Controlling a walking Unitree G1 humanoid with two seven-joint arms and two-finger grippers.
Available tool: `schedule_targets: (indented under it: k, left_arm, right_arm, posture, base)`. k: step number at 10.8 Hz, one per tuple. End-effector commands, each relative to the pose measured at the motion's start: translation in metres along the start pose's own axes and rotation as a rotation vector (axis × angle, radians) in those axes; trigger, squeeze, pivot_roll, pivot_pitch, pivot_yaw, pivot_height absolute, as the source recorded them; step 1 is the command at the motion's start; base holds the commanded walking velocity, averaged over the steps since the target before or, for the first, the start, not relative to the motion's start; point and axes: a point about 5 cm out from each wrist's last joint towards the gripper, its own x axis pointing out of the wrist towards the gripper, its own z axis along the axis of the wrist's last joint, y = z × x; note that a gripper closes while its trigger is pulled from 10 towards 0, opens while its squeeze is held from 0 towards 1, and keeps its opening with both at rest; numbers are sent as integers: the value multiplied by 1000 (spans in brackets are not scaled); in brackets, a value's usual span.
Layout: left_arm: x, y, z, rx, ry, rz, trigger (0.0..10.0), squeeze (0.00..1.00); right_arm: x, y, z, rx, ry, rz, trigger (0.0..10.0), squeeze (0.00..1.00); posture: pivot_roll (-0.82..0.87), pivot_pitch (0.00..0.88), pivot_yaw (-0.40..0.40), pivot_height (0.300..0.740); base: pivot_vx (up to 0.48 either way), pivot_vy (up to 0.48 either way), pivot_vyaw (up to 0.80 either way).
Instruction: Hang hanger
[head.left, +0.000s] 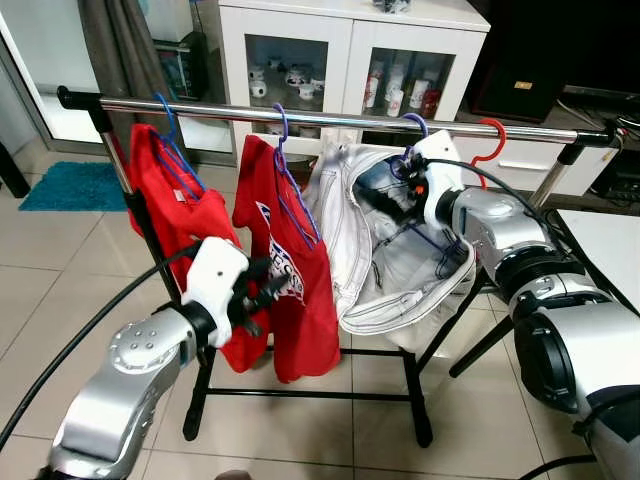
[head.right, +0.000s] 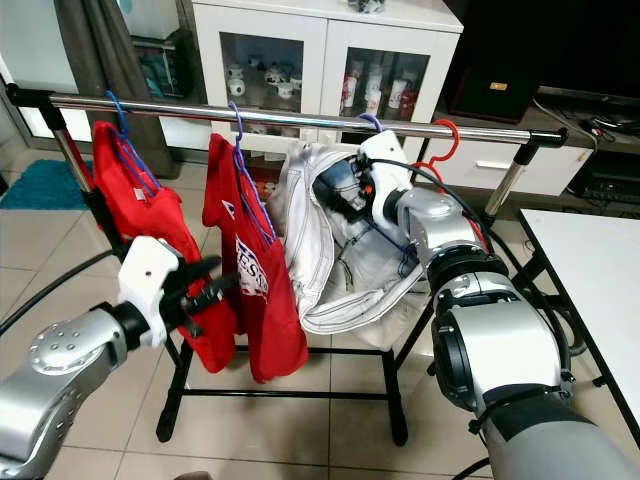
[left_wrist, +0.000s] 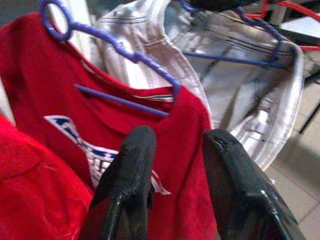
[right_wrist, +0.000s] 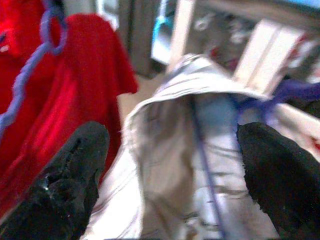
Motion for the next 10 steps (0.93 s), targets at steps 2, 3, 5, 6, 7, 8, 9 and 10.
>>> schedule_targets:
  k: [2,3,5,6,7,8,9,10]
  left_arm:
    - [3,4,5,-21,-50,101,10000,0]
    - [2,7,3,-51,-73,170,10000,0]
    - [0,10,-3,-66,-73,245,10000,0]
    - [0,9,-1,-60,-80,252,10000,0]
    - [1,8,-1,-61,-92,278,10000,0]
    - [0,7,-2,-65,-95,300,10000,0]
    - [2,5,-4,-85,-98,319,10000,0]
    - [5,7,-4,-84,-92,338,10000,0]
  right_arm:
    - [-12,-14,-3,50,-90,-70,10000,0]
    - [-17,-13,-7,84,-155,-63,10000,0]
    - [-39,6,-19,126,-255,-51,10000,0]
    - [-54,19,-25,138,-284,-57,10000,0]
    - [-80,38,-41,120,-281,-112,10000,0]
    - [-92,46,-52,95,-255,-175,10000,0]
    - [-103,52,-69,133,-185,-269,10000,0]
    - [-108,54,-80,154,-128,-330,10000,0]
  posture:
    - [133,0,-65,740]
    - [129,0,-65,740]
    - [113,0,-59,740]
    - [101,0,-50,740]
    - [75,0,-31,740]
    - [65,0,-25,740]
    - [71,0,-32,740]
    - [75,0,-34,740]
  base:
    - [0,0,0]
    - [0,0,0]
    - [0,-240,0]
    - [0,-480,0]
    - [0,-480,0]
    - [0,-326,0]
    - [0,0,0]
    - [0,0,0]
